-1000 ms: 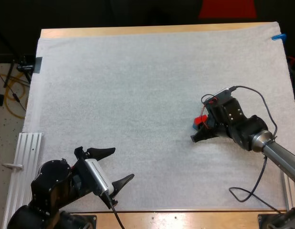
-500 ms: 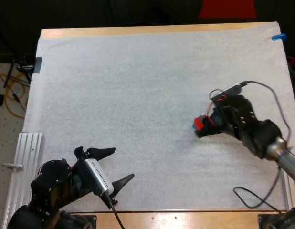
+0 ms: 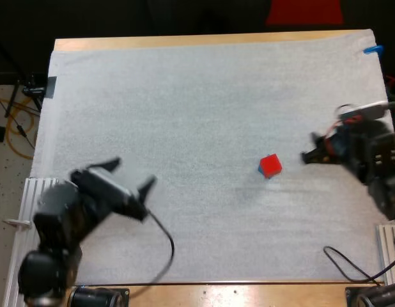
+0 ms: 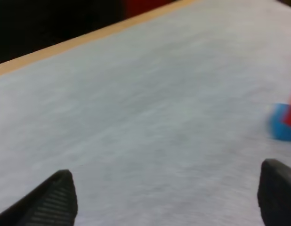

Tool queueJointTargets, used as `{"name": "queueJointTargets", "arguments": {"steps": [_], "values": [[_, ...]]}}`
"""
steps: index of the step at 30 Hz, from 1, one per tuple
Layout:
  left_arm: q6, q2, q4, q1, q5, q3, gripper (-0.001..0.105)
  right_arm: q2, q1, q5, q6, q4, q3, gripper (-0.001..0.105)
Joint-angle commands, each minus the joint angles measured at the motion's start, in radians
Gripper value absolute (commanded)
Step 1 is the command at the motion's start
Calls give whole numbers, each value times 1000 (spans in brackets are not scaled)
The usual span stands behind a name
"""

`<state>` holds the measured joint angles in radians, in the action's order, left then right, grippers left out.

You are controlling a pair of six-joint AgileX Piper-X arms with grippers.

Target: Stack red cube on blue cube

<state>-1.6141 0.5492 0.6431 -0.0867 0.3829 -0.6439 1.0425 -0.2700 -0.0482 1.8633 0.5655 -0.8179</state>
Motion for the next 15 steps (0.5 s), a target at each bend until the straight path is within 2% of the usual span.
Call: {"name": "queueJointTargets", "arguments": {"steps": [1,5,9,15], "values": [[-12,11,-25,43,-6,-34,76,-36,43,1,-2,0,-5,50],[-12,15,-25,136,-6,-119,76,-128,156,8,12,19,-5,50],[-12,15,-3,143,-6,-184,76,-245,230,22,92,107,-5,50],[-12,-57,58,143,2,-213,76,-420,255,48,112,241,-3,50]]}}
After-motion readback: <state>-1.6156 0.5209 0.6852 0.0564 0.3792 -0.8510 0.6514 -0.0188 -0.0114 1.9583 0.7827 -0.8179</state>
